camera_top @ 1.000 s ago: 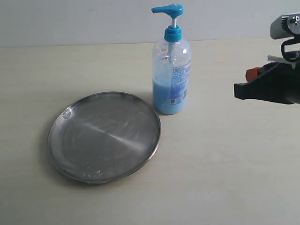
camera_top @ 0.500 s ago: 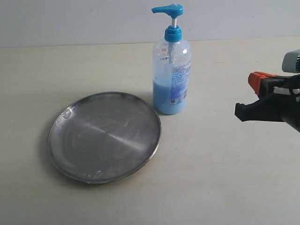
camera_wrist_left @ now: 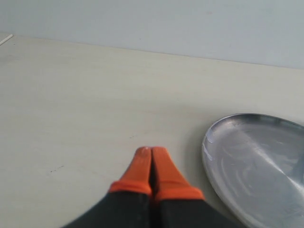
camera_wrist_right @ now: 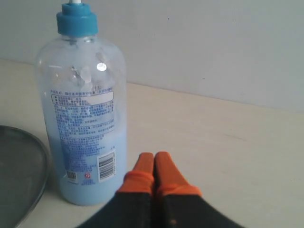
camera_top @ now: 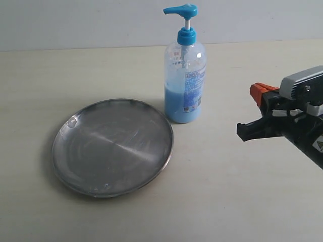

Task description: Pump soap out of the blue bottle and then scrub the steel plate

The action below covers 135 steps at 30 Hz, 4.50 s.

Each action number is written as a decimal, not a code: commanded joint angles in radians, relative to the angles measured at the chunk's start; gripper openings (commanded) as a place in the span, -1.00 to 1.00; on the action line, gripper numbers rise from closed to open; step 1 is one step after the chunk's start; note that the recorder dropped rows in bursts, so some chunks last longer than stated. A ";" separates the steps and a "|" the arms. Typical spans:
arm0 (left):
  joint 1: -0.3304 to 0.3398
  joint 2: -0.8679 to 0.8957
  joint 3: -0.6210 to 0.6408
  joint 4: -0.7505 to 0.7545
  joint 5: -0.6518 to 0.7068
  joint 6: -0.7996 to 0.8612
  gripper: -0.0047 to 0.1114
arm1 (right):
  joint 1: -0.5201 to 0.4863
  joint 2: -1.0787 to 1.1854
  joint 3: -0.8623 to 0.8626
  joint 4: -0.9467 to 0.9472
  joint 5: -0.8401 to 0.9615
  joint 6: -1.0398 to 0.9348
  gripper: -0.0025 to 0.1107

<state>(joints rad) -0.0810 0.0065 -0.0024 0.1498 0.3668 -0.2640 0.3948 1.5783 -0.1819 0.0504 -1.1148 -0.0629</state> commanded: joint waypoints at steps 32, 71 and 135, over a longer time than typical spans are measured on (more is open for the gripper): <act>0.003 -0.006 0.002 0.005 -0.007 0.003 -0.92 | 0.001 0.203 -0.295 -0.295 0.189 0.068 0.72; 0.003 -0.006 0.002 0.005 -0.007 0.003 -0.92 | 0.309 0.406 -0.624 0.532 0.274 -0.247 0.72; 0.003 -0.006 0.002 0.005 -0.007 0.003 -0.92 | 0.309 0.461 -0.814 0.376 0.410 -0.700 -0.96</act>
<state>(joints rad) -0.0810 0.0065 -0.0024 0.1498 0.3668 -0.2640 0.7012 2.0607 -0.9933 0.4702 -0.6645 -0.7394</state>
